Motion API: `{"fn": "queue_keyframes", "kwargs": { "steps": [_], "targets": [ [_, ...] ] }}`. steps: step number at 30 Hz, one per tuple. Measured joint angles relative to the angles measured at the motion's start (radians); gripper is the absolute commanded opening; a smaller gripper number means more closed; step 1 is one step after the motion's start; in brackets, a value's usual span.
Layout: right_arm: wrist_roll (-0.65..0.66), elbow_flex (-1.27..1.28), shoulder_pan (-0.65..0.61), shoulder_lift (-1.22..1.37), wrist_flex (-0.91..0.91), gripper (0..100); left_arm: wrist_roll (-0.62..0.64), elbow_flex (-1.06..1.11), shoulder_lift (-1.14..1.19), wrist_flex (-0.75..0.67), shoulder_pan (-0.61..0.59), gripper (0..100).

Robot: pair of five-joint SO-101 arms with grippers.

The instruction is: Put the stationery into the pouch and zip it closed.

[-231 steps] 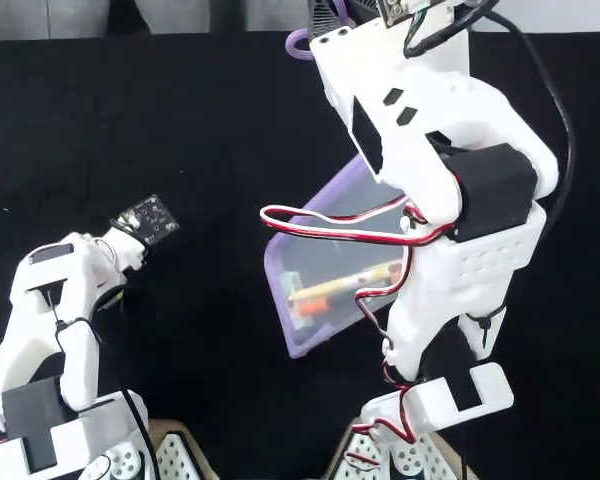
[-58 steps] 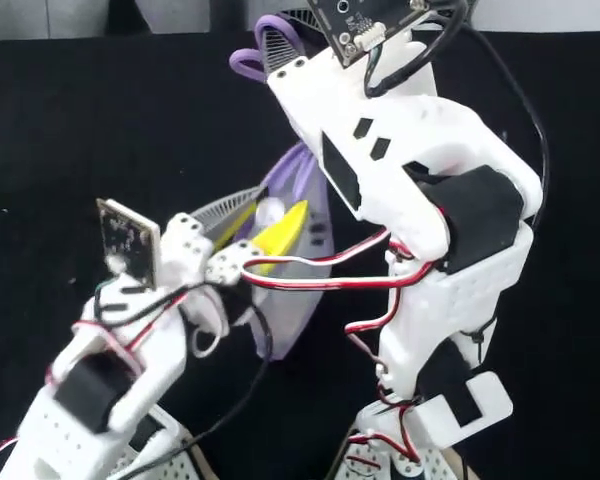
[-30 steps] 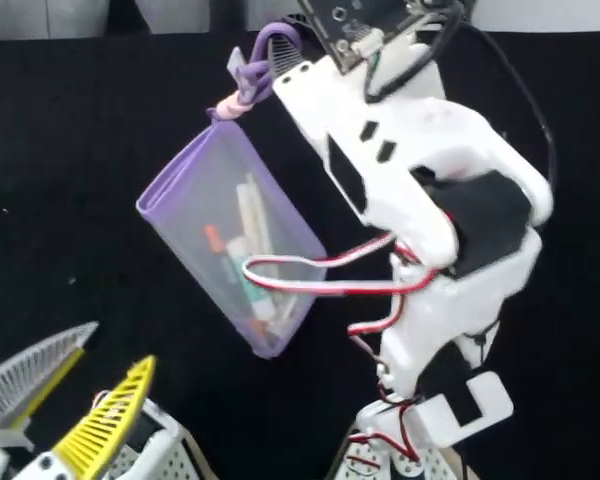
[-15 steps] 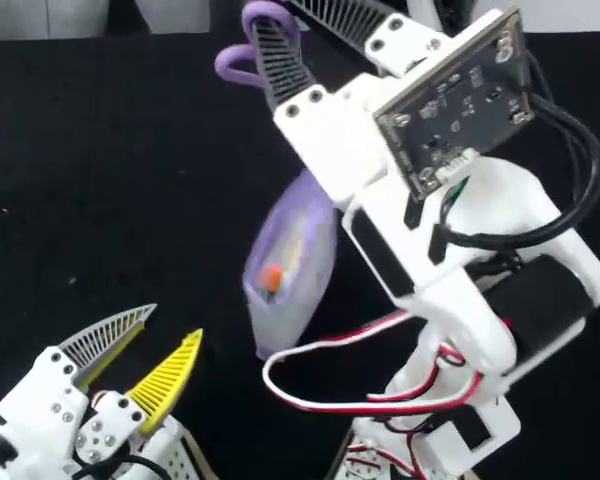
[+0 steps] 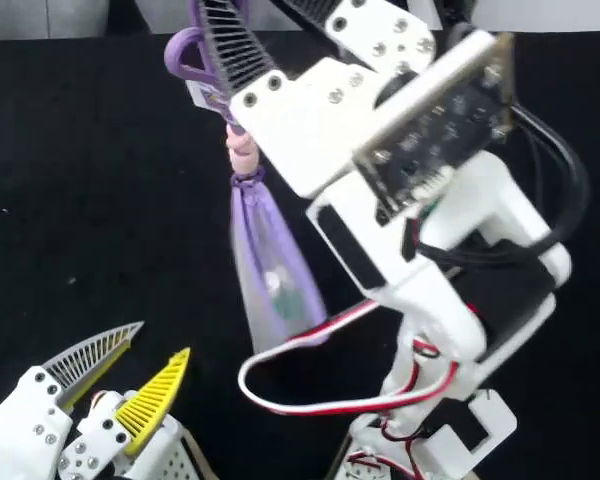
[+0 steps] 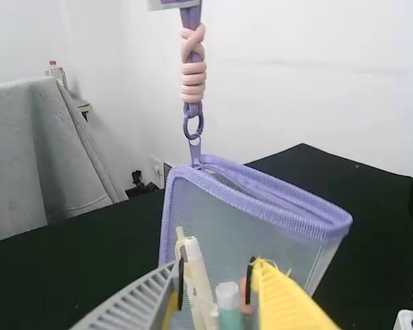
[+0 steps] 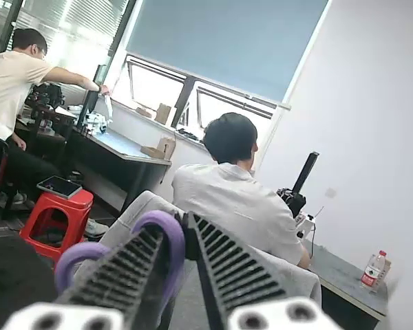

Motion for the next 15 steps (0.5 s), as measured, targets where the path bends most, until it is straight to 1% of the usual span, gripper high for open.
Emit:
{"fn": "queue_keyframes", "kwargs": {
  "steps": [4, 6, 9, 15],
  "targets": [
    [0.0, 0.005, -0.002, 0.0, -0.043, 1.1, 0.0, -0.002, 0.0, 0.002, 0.0, 17],
    [0.0, 0.005, -0.023, 0.0, -0.048, 1.1, 0.0, -0.002, 0.0, 0.011, 0.0, 17],
    [0.0, 0.005, -0.094, 0.0, -0.034, 1.1, 0.0, -0.002, 0.0, 0.014, 0.0, 17],
    [0.0, 0.005, -0.292, -0.002, 0.078, 1.1, 0.0, -0.002, 0.0, 0.014, 0.0, 17]
  ]
}}
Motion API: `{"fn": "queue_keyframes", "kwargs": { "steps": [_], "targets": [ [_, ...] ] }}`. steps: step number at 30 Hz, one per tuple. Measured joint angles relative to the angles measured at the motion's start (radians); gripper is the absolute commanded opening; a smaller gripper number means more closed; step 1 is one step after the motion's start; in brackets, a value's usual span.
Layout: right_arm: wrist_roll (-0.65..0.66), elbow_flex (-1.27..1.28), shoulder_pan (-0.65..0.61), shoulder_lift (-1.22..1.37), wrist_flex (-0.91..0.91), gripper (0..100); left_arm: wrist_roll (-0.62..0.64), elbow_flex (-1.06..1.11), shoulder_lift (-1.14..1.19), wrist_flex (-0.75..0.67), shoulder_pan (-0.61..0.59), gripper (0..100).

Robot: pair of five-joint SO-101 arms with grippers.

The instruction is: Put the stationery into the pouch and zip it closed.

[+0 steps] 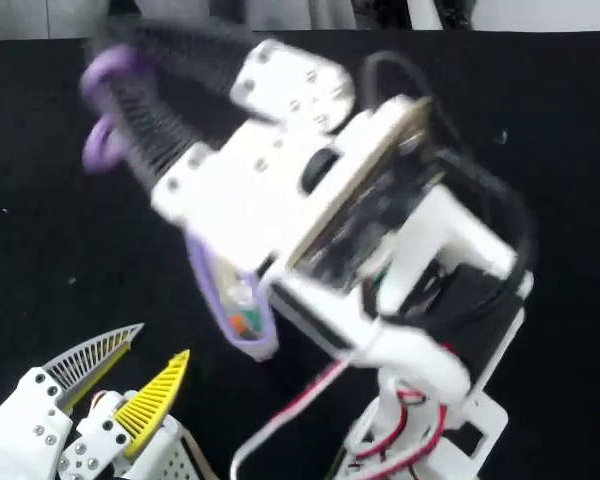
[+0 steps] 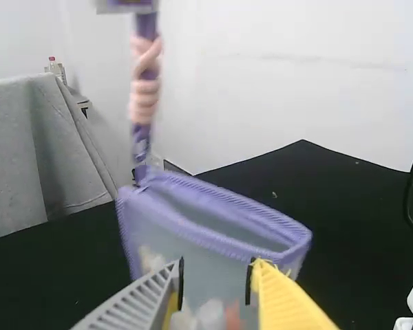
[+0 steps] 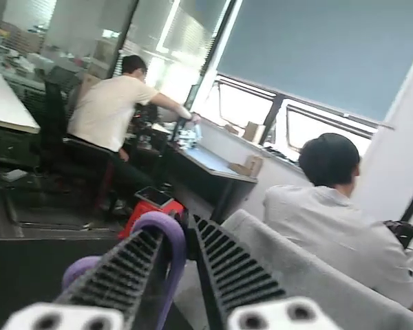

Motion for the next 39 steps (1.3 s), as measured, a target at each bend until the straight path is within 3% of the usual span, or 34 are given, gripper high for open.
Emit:
{"fn": "queue_keyframes", "kwargs": {
  "steps": [4, 10, 17, 27, 31, 39],
  "targets": [
    [0.0, 0.0, -0.035, 0.0, 0.026, 1.1, 0.0, 0.0, 0.0, 0.0, 0.0, 17],
    [0.0, 0.064, 0.044, -0.002, 0.031, 1.1, 0.0, 0.0, 0.0, 0.0, 0.0, 17],
    [0.0, 0.041, 0.055, -0.026, 0.187, 1.1, 0.0, -0.038, 0.0, 0.0, 0.0, 17],
    [-0.094, -0.078, 0.061, -0.187, 0.41, 1.1, 0.0, -0.626, -0.003, 0.038, 0.0, 17],
    [-0.094, -0.084, 0.063, -0.201, 0.448, 1.1, -0.084, -0.698, -0.005, 0.06, 0.002, 17],
    [-0.094, -0.084, 0.064, -0.215, 0.489, 1.1, -0.204, -0.6, -0.005, 0.08, 0.0, 17]
  ]
}}
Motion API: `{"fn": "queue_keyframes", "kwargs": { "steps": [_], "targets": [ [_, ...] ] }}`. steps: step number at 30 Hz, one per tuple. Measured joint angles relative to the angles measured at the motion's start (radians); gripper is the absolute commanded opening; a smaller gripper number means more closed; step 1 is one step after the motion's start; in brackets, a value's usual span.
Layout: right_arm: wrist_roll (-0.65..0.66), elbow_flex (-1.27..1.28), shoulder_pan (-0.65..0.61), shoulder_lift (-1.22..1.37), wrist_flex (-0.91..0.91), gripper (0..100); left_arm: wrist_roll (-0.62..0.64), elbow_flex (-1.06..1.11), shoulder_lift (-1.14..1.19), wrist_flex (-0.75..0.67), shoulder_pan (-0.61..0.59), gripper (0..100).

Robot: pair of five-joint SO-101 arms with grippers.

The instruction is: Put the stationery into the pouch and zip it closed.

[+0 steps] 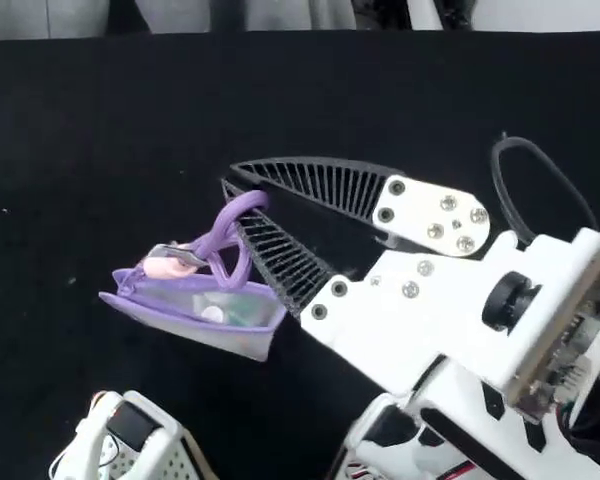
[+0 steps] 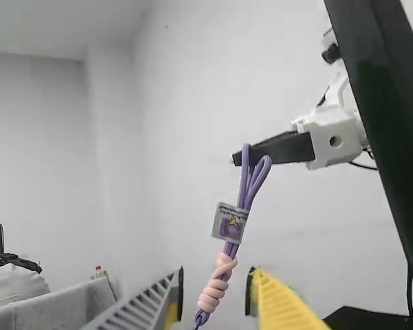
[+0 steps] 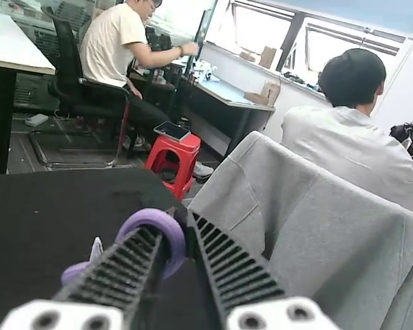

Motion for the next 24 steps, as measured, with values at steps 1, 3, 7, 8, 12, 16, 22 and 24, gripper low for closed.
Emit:
{"fn": "queue_keyframes", "kwargs": {
  "steps": [1, 3, 7, 8, 12, 16, 22, 24],
  "targets": [
    [0.0, 0.0, 0.0, -0.012, 0.0, 1.1, -0.018, 0.023, 0.0, 0.0, 0.0, 17],
    [0.0, 0.0, 0.0, -0.049, 0.0, 1.1, -0.058, 0.071, 0.0, 0.0, 0.0, 17],
    [0.0, 0.0, 0.002, -0.15, 0.021, 1.1, -0.138, 0.196, 0.0, 0.0, 0.0, 17],
    [0.0, 0.0, 0.002, -0.173, 0.025, 1.1, -0.157, 0.235, 0.0, 0.0, 0.0, 17],
    [0.0, 0.064, 0.003, -0.258, 0.025, 1.1, -0.241, 0.413, 0.003, 0.0, -0.002, 17],
    [0.0, 0.222, 0.003, -0.299, 0.009, 1.1, -0.275, 0.516, 0.003, 0.0, -0.002, 17],
    [0.0, 0.396, 0.051, -0.307, -0.101, 1.1, -0.275, 0.635, 0.003, 0.0, 0.0, 17],
    [0.0, 0.463, 0.104, -0.307, -0.163, 1.1, -0.275, 0.649, 0.003, 0.0, 0.0, 17]
  ]
}}
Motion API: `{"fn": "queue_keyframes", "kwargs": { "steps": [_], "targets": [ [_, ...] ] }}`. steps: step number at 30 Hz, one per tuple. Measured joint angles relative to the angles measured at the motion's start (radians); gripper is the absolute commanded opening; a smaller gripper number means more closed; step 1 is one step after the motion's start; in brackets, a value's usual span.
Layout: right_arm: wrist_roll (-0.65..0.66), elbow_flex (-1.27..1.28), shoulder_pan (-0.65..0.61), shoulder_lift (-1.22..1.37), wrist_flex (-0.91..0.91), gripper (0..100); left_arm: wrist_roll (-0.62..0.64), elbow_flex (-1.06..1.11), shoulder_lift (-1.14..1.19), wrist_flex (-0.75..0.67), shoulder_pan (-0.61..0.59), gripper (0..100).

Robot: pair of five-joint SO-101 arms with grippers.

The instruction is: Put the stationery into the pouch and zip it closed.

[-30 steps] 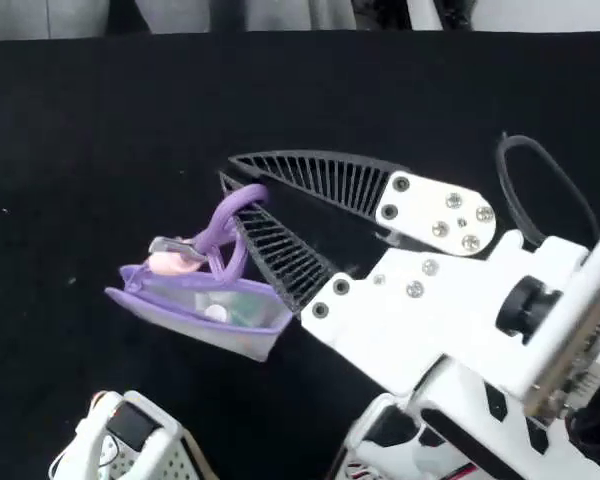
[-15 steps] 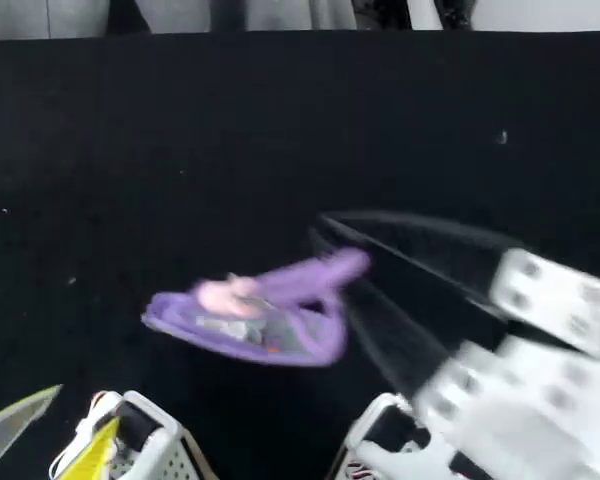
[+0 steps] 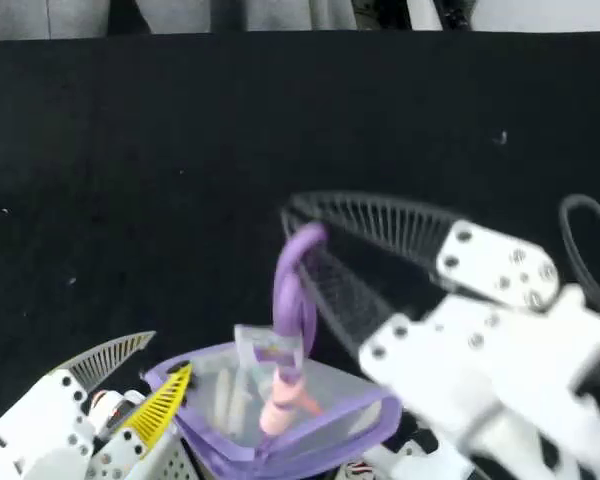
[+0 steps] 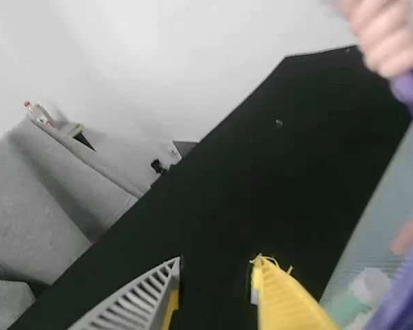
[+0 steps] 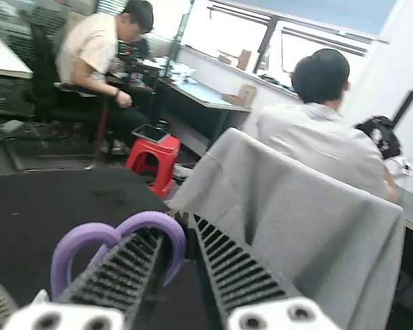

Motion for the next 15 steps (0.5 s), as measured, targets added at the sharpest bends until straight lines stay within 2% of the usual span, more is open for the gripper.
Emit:
{"fn": "queue_keyframes", "kwargs": {
  "steps": [8, 15],
  "targets": [
    [-0.003, 0.334, 0.149, 0.011, -0.299, 1.1, -0.003, -0.006, 0.0, 0.0, 0.0, 17],
    [-0.008, 0.453, 0.152, -0.015, -0.344, 1.1, -0.003, -0.06, 0.0, 0.0, 0.0, 17]
  ]
}}
